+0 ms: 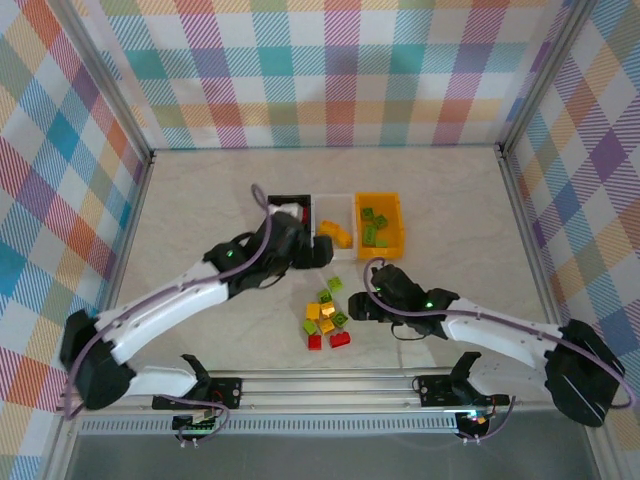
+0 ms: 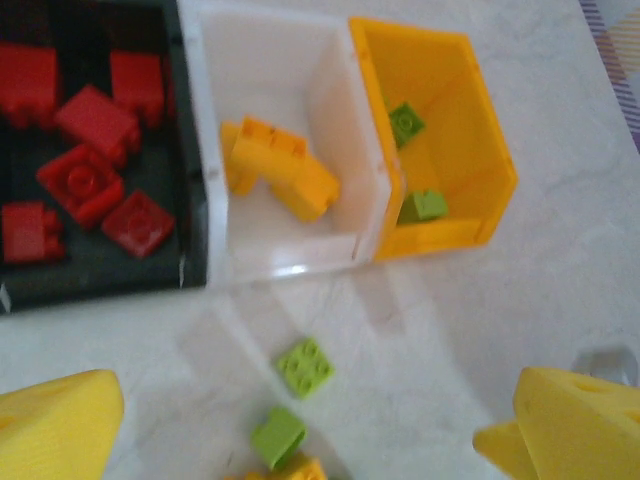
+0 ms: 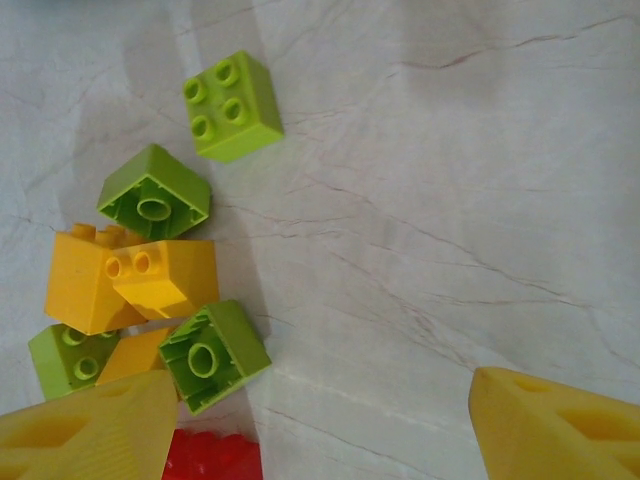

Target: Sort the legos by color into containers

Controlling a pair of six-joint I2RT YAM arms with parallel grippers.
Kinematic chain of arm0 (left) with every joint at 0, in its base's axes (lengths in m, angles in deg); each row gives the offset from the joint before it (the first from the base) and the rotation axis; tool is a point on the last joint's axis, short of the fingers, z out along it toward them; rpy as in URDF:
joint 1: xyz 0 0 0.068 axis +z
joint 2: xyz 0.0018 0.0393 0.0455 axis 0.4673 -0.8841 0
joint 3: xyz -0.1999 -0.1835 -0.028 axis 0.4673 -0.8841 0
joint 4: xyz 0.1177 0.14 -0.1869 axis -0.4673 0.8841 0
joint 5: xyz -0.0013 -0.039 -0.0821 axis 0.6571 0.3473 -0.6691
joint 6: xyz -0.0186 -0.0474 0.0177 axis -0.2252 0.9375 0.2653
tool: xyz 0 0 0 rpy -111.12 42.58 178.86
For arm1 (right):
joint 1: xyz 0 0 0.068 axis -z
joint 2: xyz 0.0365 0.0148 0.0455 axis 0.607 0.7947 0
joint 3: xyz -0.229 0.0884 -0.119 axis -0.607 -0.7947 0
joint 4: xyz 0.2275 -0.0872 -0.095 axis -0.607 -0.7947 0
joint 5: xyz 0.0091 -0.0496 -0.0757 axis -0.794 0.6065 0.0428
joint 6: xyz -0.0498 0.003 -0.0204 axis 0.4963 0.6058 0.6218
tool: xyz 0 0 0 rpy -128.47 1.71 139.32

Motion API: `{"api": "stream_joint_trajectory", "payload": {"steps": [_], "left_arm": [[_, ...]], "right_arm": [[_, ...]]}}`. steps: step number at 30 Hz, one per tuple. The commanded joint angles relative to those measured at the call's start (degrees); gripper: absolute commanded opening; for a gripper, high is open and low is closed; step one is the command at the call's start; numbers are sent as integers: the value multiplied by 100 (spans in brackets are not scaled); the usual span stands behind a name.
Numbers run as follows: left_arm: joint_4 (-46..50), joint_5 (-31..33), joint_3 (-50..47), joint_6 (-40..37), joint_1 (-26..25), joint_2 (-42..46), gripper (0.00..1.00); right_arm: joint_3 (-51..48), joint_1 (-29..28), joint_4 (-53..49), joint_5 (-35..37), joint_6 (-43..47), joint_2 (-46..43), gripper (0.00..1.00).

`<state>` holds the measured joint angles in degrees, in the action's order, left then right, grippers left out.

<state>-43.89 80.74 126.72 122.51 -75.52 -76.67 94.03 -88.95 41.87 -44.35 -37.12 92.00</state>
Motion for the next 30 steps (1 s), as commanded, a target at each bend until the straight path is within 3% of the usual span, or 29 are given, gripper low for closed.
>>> {"api": "stream_joint_trajectory", "payload": {"steps": [1, 9, 14, 22, 27, 30], "left_arm": [[178, 195, -957, 607, -60, 896, 100], [1032, 511, -2181, 1220, -68, 2785, 100], [1330, 695, -2287, 1295, -69, 3157, 100], [1464, 781, -2249, 1250, -70, 3298, 100], [1516, 863, -2225, 1195, -67, 3314, 100], [1586, 917, -2231, 1206, -67, 3367, 100]], "right_arm": [[314, -340, 302, 136, 37, 393, 77], [631, -1777, 87, 735, -473, 1354, 83], [924, -2051, -212, 1147, -725, 1987, 81], [882, -2132, -103, 1218, -793, 2065, 60], [785, -2173, -152, 1271, -690, 1524, 44], [831, -2168, -160, 1364, -433, 998, 39]]}}
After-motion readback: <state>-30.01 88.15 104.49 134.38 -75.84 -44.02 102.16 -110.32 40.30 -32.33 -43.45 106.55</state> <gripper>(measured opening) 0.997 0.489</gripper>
